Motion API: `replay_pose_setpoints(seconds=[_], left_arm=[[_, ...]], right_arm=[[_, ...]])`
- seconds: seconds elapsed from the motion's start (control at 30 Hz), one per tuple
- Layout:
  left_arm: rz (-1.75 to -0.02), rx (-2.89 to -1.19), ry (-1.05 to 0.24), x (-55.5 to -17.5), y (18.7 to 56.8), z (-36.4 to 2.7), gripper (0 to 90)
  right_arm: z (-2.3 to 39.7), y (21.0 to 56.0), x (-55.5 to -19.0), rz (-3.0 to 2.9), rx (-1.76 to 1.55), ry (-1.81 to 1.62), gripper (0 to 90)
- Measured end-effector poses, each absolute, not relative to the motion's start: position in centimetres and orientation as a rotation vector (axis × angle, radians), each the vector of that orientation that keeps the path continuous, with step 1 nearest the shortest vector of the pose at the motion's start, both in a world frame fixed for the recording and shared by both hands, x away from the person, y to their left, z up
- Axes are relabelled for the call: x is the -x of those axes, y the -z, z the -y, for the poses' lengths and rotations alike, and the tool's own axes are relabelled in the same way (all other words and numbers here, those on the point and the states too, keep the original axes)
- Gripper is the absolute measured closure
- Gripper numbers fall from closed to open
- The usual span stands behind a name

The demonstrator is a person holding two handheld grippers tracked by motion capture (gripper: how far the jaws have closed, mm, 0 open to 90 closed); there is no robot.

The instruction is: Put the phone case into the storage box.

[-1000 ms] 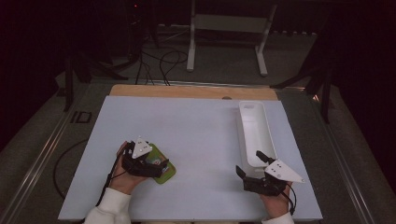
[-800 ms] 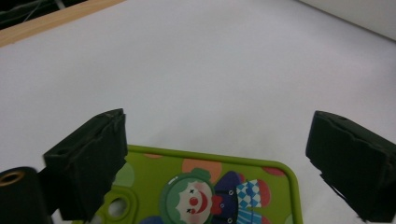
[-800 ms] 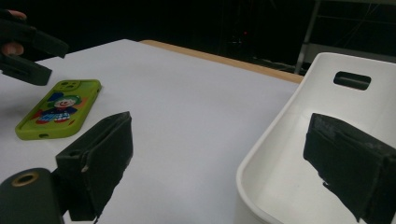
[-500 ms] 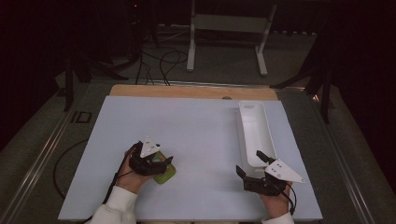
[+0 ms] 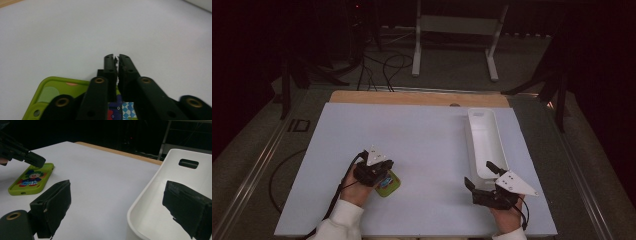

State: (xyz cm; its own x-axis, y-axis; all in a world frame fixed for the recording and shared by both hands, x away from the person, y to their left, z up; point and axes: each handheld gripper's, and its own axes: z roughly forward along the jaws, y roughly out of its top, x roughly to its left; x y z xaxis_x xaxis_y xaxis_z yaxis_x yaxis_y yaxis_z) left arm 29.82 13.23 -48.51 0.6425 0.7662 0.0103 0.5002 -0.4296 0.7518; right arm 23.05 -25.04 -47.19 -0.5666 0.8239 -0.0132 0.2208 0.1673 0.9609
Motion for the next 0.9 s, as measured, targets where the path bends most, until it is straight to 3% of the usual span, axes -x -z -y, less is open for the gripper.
replay_pose_setpoints(seconds=[0.9], left_arm=[[-0.971, -2.242, -0.328, -29.9, 51.0, -10.1, 89.9]], right_arm=[[25.1, 47.2, -23.1, -1.893, -0.987, -1.415, 8.2]])
